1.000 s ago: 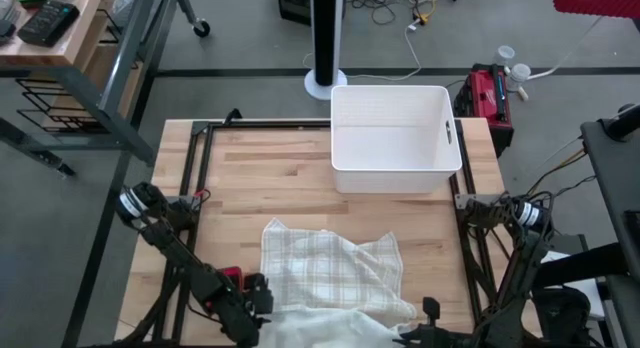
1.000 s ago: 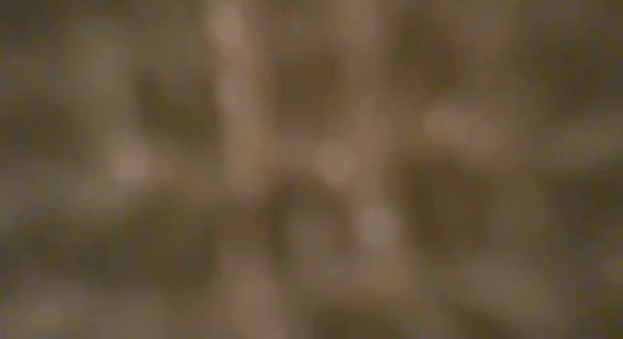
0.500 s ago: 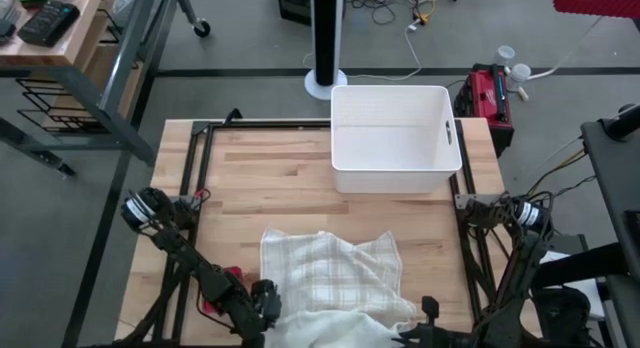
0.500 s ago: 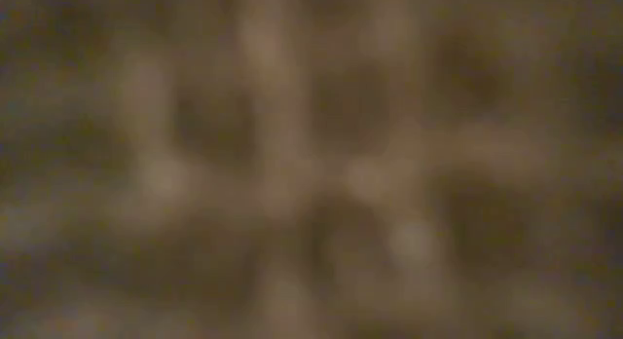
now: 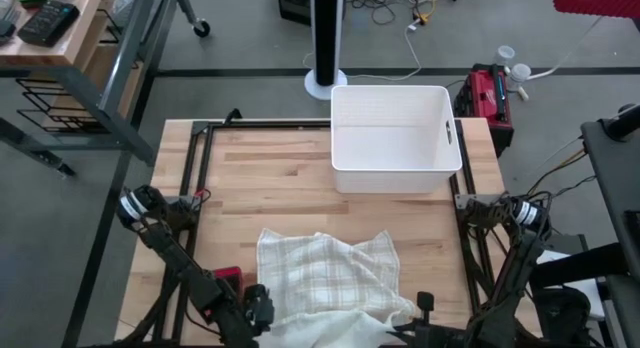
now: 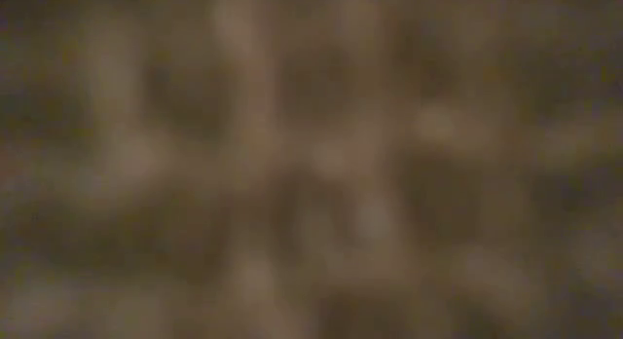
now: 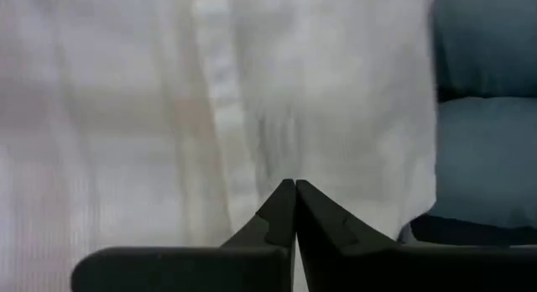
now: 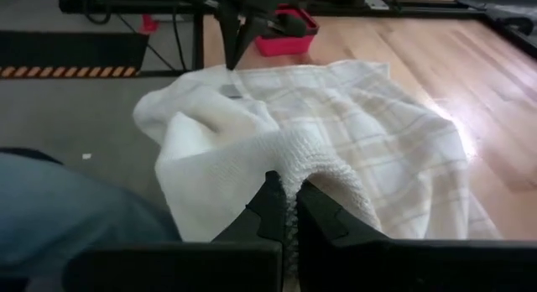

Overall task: Fold towel
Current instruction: Fold the light brown kitchen towel

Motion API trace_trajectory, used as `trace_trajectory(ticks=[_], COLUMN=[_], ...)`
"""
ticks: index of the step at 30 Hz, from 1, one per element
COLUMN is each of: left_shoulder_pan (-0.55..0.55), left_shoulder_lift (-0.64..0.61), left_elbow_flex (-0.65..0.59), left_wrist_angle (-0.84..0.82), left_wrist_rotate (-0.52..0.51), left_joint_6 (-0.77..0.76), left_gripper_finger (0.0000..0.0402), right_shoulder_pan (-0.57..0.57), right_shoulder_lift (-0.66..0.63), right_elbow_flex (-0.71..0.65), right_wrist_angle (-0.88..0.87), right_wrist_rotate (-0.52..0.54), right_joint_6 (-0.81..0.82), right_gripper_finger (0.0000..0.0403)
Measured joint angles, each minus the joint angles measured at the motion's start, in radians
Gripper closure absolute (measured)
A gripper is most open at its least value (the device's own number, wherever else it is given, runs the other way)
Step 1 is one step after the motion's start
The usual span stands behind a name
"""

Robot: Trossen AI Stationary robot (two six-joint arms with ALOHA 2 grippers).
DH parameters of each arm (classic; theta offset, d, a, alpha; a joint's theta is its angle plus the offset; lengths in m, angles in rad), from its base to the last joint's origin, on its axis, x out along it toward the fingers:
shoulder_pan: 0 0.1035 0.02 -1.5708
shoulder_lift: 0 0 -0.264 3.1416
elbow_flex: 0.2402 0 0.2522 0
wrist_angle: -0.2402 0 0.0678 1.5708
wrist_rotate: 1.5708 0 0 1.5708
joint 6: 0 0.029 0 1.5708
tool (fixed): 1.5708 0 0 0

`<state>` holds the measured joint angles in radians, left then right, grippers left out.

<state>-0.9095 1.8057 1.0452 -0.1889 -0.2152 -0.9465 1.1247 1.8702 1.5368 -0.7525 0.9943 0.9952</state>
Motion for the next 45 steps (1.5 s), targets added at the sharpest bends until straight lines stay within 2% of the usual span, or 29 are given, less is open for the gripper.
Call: trace_trajectory(ticks=[3,6,16,20,27,31,35,40,45], left_shoulder_pan=[-0.012,-0.020,-0.017,0.000,0.005,0.004,0.015,0.030,0.007], left_shoulder_lift=[0.006,0.014,0.067,0.107,0.126,0.125,0.126,0.122,0.121], left_elbow_flex=[0.000,-0.010,-0.009,0.009,0.057,0.085,0.115,0.151,0.206], left_wrist_angle=[-0.066,-0.058,0.035,0.062,-0.016,-0.184,-0.397,-0.495,-0.513], left_wrist_rotate=[0.051,0.061,0.046,0.048,0.054,-0.002,-0.100,-0.101,-0.080], left_joint_6=[-0.111,-0.186,-0.278,-0.297,-0.312,-0.364,-0.447,-0.392,-0.327], left_gripper_finger=[0.0400,0.0385,0.0276,0.0258,0.0274,0.0287,0.0309,0.0337,0.0339], right_shoulder_pan=[0.000,0.000,-0.006,-0.006,-0.006,-0.007,-0.009,-0.013,-0.013], right_shoulder_lift=[-0.001,-0.002,-0.004,-0.004,-0.004,-0.004,-0.004,-0.004,-0.004], right_elbow_flex=[0.000,0.000,0.000,0.000,0.000,0.000,0.000,0.000,0.000], right_wrist_angle=[-0.002,-0.003,-0.034,-0.034,-0.034,-0.034,-0.032,-0.032,-0.032], right_wrist_rotate=[-0.006,-0.007,-0.054,-0.055,-0.059,-0.059,-0.059,-0.060,-0.060], right_joint_6=[-0.027,-0.051,-0.069,-0.078,-0.079,-0.079,-0.073,-0.068,-0.071], right_gripper_finger=[0.0403,0.0403,0.0403,0.0403,0.0403,0.0403,0.0403,0.0403,0.0403])
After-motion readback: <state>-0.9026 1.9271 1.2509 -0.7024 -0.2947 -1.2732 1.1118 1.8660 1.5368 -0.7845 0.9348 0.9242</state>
